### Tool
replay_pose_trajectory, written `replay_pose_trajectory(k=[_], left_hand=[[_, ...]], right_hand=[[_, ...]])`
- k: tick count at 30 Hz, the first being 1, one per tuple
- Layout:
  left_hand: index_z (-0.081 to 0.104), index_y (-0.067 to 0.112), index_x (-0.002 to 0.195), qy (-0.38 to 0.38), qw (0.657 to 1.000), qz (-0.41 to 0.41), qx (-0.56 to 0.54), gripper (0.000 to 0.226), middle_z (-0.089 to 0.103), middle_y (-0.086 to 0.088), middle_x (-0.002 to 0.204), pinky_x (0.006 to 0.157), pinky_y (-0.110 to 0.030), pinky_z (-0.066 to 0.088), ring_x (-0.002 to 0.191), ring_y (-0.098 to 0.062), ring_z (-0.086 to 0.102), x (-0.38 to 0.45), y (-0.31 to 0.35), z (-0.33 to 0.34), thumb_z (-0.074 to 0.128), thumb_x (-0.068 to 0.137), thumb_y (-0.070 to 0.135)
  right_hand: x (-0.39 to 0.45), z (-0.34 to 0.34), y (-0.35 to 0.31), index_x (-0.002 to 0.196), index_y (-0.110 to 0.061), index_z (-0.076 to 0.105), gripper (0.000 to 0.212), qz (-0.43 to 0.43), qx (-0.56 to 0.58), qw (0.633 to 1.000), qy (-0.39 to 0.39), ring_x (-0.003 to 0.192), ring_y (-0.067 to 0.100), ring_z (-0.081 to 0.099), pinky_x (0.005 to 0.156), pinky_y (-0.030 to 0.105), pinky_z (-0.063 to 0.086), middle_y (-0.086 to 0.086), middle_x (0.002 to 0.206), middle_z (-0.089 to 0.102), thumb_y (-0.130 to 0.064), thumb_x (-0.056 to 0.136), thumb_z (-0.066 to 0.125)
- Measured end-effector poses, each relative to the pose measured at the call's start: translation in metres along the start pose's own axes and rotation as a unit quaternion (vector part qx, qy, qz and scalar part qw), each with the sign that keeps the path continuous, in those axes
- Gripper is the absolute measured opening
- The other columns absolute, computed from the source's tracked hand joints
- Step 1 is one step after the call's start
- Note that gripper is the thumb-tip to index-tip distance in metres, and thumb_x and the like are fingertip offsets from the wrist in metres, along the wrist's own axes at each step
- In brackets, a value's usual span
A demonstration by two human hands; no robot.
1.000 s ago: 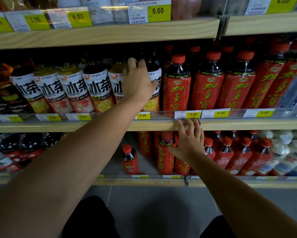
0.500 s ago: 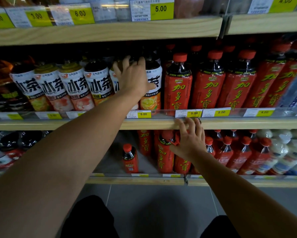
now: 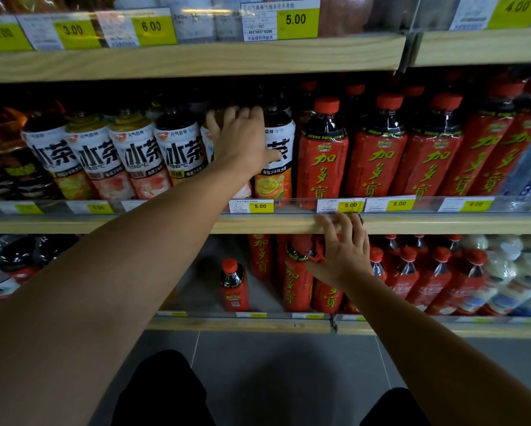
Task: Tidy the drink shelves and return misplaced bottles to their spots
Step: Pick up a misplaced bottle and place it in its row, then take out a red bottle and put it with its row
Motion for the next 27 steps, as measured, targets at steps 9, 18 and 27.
replay_pose_trajectory(k=[9, 18, 27], left_hand=[[0.041, 0.014, 0.143, 0.010, 1.000, 0.009, -0.002, 0.086, 0.052, -0.009, 0.142, 0.117, -0.059, 0.011, 0.142, -0.028, 0.031, -0.006, 0.001, -0.002, 0.072, 0.077, 0.058], [0.060, 0.013, 0.129, 0.123, 0.986, 0.078, -0.086, 0.057, 0.062, -0.005, 0.129, 0.110, -0.059, 0.030, 0.128, -0.030, 0.048, -0.109, -0.032, 0.015, 0.066, 0.080, 0.041], [0.057, 0.016, 0.133, 0.009, 0.997, 0.059, -0.042, 0.059, 0.055, -0.006, 0.133, 0.107, -0.054, 0.036, 0.123, -0.034, 0.045, -0.184, -0.121, 0.092, 0.068, 0.079, 0.037]], right_hand=[[0.001, 0.002, 0.000, 0.153, -0.038, 0.010, 0.104, 0.004, -0.001, 1.000, -0.001, 0.149, 0.033, -0.016, 0.121, 0.055, 0.002, 0.005, 0.161, 0.002, -0.056, 0.070, 0.070], [-0.001, -0.002, -0.003, 0.150, -0.038, 0.017, 0.094, 0.011, 0.018, 1.000, 0.020, 0.150, 0.033, -0.007, 0.122, 0.055, 0.008, 0.005, 0.160, 0.011, -0.045, 0.076, 0.074], [-0.033, 0.054, -0.084, 0.131, -0.007, 0.051, 0.059, -0.092, 0.121, 0.988, -0.002, 0.116, 0.039, 0.051, 0.099, 0.043, 0.044, 0.014, 0.126, 0.050, -0.017, 0.075, 0.068]])
Point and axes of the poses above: each hand's wrist, its own x-axis towards the middle knuckle, its own z-axis out of the palm, y = z × x, the point moved 8 cm from there along x, towards the middle knuckle
